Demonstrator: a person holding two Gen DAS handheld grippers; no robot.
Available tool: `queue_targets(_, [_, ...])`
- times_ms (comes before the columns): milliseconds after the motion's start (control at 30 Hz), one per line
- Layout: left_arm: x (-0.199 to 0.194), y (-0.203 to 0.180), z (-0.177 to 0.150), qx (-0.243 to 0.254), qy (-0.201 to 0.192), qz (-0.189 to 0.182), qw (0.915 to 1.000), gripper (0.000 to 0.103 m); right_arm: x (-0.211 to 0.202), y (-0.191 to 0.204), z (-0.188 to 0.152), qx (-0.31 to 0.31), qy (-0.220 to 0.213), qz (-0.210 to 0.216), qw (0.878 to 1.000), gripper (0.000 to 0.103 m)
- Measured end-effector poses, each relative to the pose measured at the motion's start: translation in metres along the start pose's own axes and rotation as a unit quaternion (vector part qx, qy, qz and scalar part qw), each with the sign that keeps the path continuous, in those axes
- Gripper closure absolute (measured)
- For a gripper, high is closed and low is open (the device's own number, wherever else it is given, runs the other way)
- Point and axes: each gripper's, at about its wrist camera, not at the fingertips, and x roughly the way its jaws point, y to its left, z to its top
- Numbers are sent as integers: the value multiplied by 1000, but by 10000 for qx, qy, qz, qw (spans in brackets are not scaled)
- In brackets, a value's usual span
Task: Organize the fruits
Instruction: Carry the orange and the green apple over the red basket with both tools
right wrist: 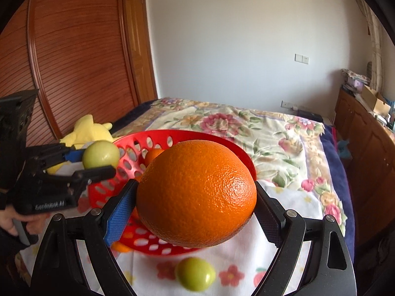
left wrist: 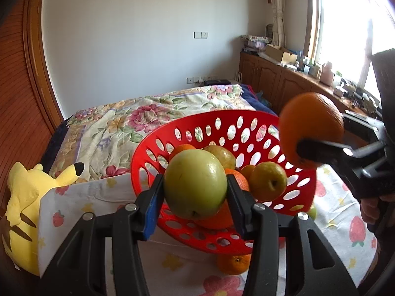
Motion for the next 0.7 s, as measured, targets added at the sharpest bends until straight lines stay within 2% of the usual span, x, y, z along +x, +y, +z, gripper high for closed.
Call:
queue_targets(200, [14, 1, -1, -14, 143, 5, 9999, 55, 33, -4, 11, 61, 146, -44, 9999, 13])
queue_targets(367, [22, 1, -4, 5, 255, 35, 9997, 55, 52, -14, 13, 362, 256, -81, 9990, 13])
queue_targets(700, [21, -3, -4, 5, 258, 92, 9996, 53, 65, -18, 7, 413, 356, -113, 9984, 12])
